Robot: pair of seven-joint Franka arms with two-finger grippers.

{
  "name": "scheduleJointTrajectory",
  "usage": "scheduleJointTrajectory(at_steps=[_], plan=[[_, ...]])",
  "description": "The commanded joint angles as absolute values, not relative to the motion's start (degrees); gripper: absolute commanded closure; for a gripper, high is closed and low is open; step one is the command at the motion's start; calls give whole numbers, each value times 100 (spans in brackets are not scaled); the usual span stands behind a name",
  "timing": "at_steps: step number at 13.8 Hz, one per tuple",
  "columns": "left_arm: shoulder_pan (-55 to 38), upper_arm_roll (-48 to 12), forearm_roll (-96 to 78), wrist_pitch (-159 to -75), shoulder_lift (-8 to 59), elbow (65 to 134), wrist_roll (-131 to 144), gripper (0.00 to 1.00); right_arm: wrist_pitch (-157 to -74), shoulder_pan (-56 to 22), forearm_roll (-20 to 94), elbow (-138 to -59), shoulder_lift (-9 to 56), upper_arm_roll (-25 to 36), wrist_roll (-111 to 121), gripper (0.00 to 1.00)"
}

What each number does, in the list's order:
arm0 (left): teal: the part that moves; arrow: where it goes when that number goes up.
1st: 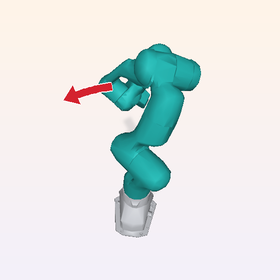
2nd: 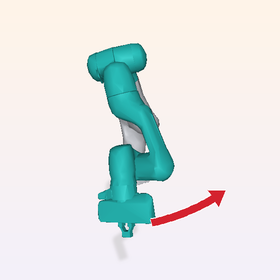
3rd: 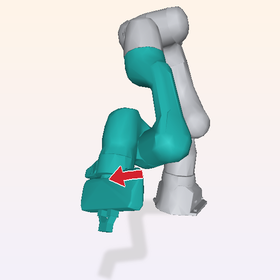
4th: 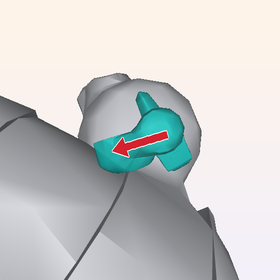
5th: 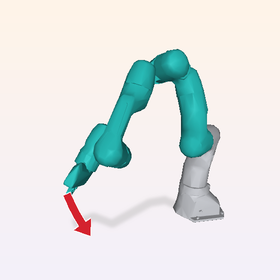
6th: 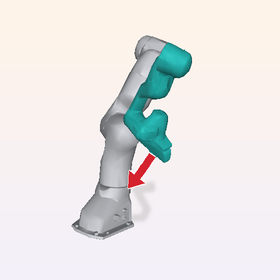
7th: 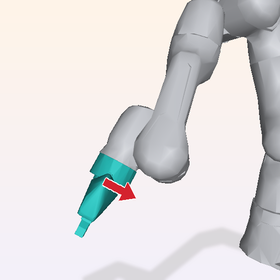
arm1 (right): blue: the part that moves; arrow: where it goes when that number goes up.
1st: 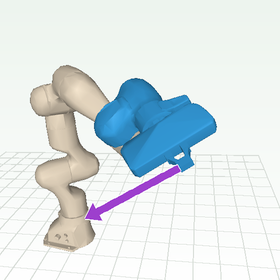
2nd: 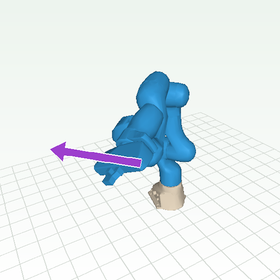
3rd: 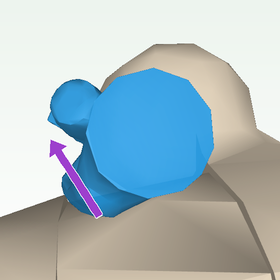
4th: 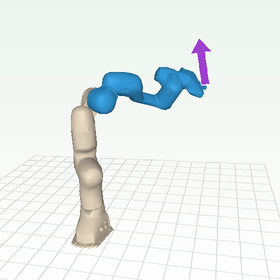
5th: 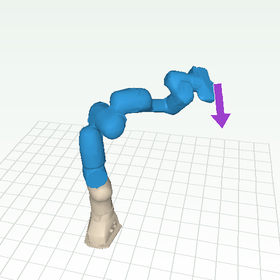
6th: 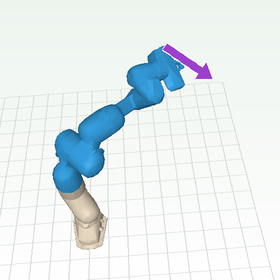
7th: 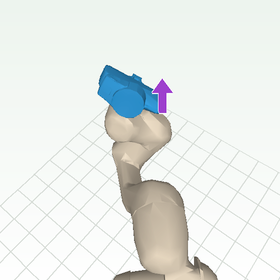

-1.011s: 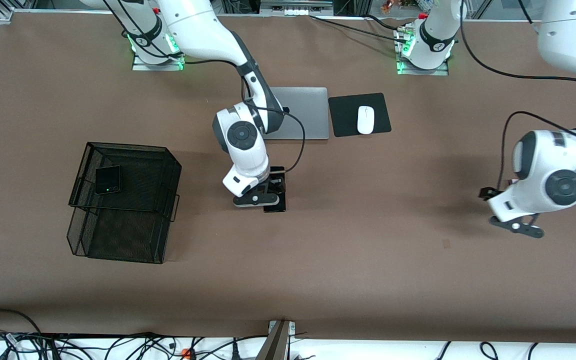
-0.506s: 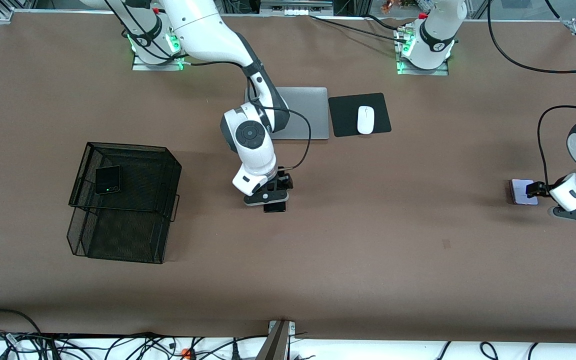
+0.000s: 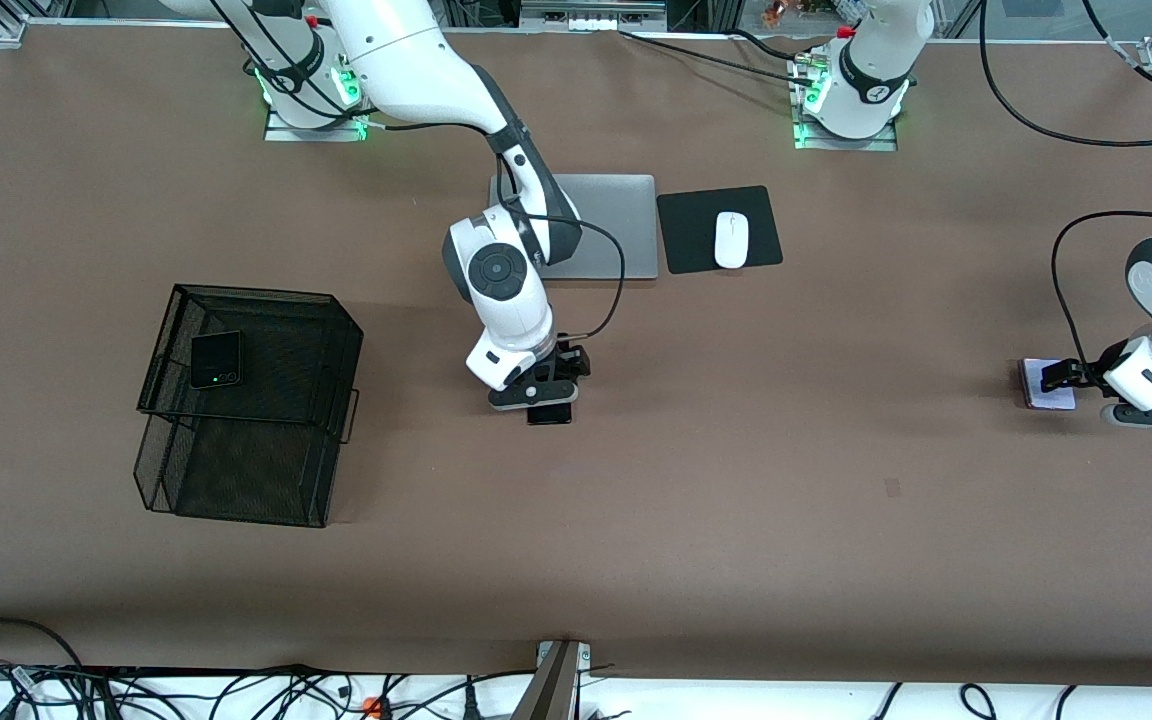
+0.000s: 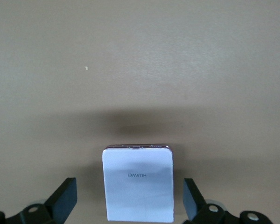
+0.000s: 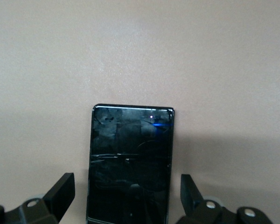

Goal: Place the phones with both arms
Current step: 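Grasp the large phone with the right gripper while the left gripper grasps the white phone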

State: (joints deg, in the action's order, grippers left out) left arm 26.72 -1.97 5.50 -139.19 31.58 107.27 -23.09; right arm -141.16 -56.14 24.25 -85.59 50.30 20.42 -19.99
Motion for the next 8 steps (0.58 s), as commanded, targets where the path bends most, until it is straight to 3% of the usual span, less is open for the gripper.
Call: scheduleJointTrajectory(at_steps=[1, 7, 8], plan=[[2830, -281, 290, -14334, 3208, 10950, -2435, 0, -14142, -5590, 2549, -8525, 5115, 1995, -1828, 0], [2830, -352, 17, -14669, 3401, 11057, -2443, 0, -14142, -5607, 2505, -8525, 5212, 1890, -1802, 2], [2830, -352, 18, -14669, 3427, 11057, -2443, 0, -14150, -5634, 2461, -8534, 5212, 1890, -1732, 15]])
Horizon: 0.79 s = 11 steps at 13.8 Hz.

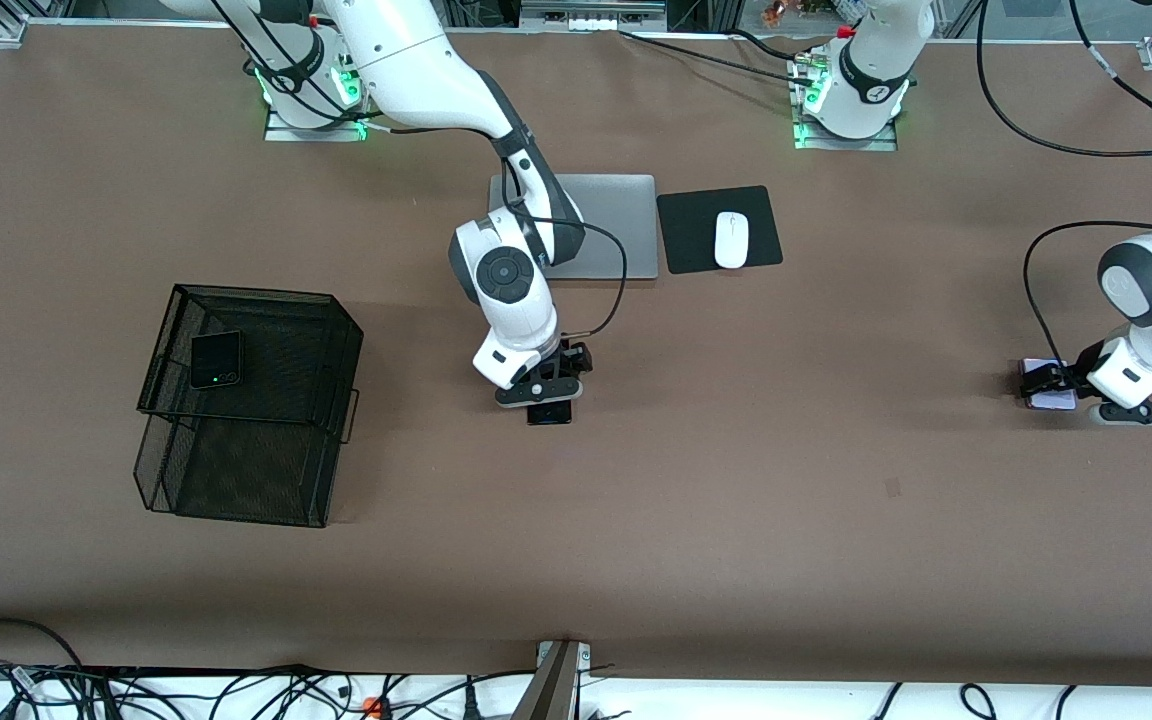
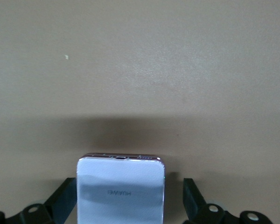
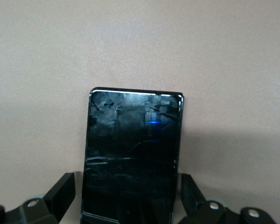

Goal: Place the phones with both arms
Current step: 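Grasp the large phone with the right gripper while the left gripper grasps the white phone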

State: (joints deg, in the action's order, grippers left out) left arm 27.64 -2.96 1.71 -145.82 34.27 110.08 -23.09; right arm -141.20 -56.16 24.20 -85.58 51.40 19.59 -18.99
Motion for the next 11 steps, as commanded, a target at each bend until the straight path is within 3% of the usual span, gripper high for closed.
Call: scheduleJointTrajectory(at_steps=[1, 2, 3, 6, 11], plan=[[2830, -352, 26, -14678, 3463, 11048, -2443, 0, -14142, -5625, 2452, -8543, 5203, 1890, -1662, 50], [2830, -352, 26, -14721, 3463, 11048, -2443, 0, -14124, -5625, 2478, -8526, 5177, 1890, -1626, 87], [2830, -352, 26, -14713, 3454, 11048, -2452, 0, -14107, -5616, 2470, -8534, 5159, 1898, -1617, 100], [2830, -352, 79, -14713, 3463, 11030, -2461, 0, -13775, -5616, 2461, -8517, 4862, 2047, -1652, 100], [2953, -352, 88, -14722, 3472, 10978, -2768, 0, -12159, -5642, 2304, -8499, 3781, 3188, -1626, 100]])
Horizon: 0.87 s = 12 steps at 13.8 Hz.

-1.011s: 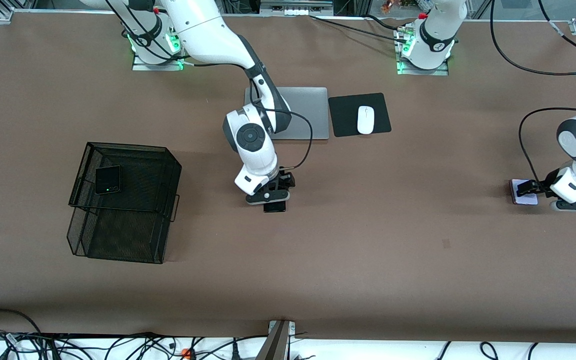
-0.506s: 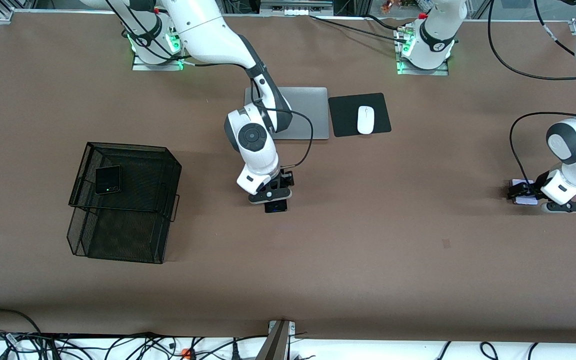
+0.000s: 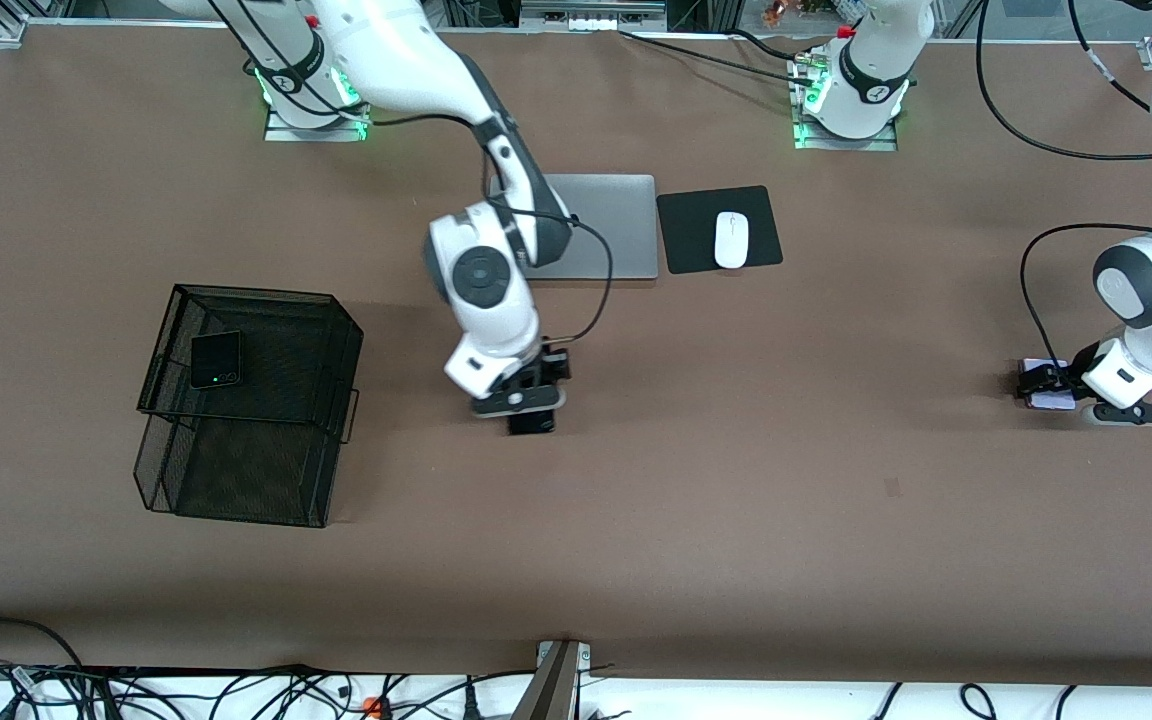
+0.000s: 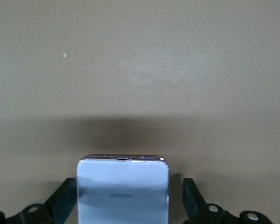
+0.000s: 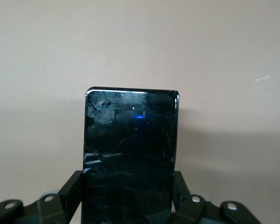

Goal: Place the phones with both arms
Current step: 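Lower the large phone into the basket with the right gripper while the left gripper lifts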

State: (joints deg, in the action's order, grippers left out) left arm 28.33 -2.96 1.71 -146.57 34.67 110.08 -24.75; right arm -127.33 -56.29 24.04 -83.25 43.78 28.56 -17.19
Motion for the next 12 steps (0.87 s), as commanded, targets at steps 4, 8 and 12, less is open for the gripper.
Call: scheduleJointTrajectory(at_steps=[4, 8, 12], plan=[[3006, -352, 18, -15106, 3612, 11047, -2751, 0, -11006, -5643, 1741, -8569, 3218, 4155, -943, 100], [3015, -352, 18, -15152, 3718, 11021, -2751, 0, -10863, -5643, 1723, -9463, 2674, 4815, -220, 100], [3015, -352, -61, -15152, 3718, 10995, -2663, 52, -11003, -5651, 1644, -10431, 2127, 5018, -220, 100]])
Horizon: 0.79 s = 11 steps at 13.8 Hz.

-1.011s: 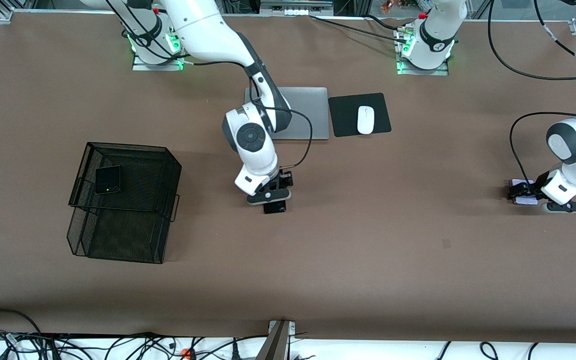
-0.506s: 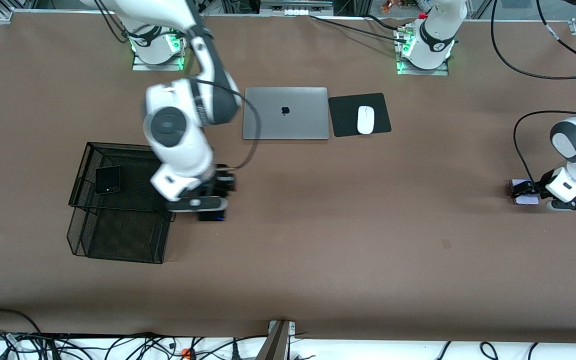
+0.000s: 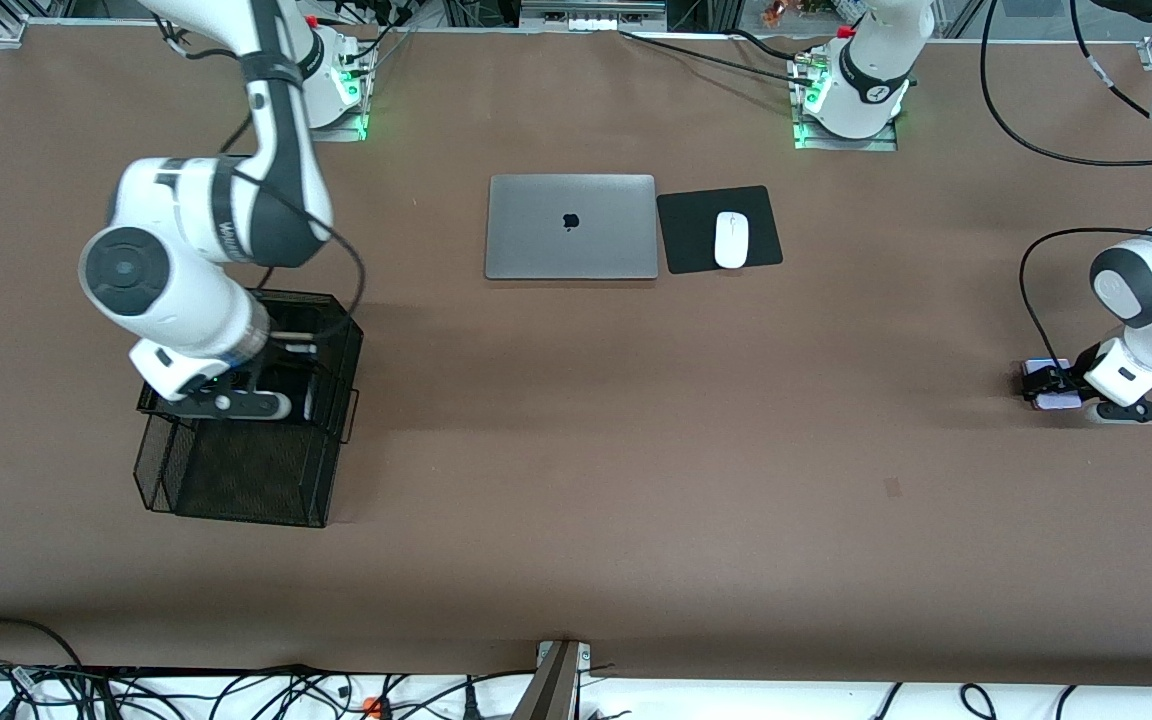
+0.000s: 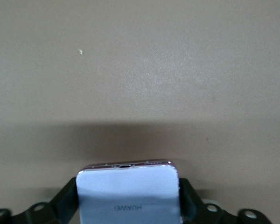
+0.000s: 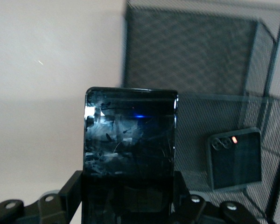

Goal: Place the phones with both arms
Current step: 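Lower the large phone into the basket with the right gripper while the left gripper lifts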

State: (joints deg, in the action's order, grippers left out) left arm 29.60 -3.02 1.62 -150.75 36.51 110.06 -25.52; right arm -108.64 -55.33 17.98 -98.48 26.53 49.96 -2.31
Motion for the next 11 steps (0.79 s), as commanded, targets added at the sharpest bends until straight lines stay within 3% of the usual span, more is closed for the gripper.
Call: scheduleJointTrajectory(at_steps=[1, 3, 4, 6, 11], plan=[[3015, -360, -175, -15152, 3718, 10995, -2663, 70, -11065, -5651, 1644, -10546, 2083, 5071, -220, 100], [3006, -352, -255, -15135, 3718, 10978, -2637, 95, -11240, -5643, 1652, -10739, 2074, 5132, -220, 100], [2971, -360, -255, -15109, 3709, 10960, -2506, 100, -11311, -5643, 1652, -10801, 2074, 5159, -220, 100], [2866, -360, -255, -14891, 3639, 10864, -2330, 100, -11460, -5643, 1670, -10845, 2126, 5168, -229, 100], [2252, -369, -246, -13431, 3341, 10161, -1471, 100, -11610, -5634, 1670, -11039, 2311, 5159, -229, 100]])
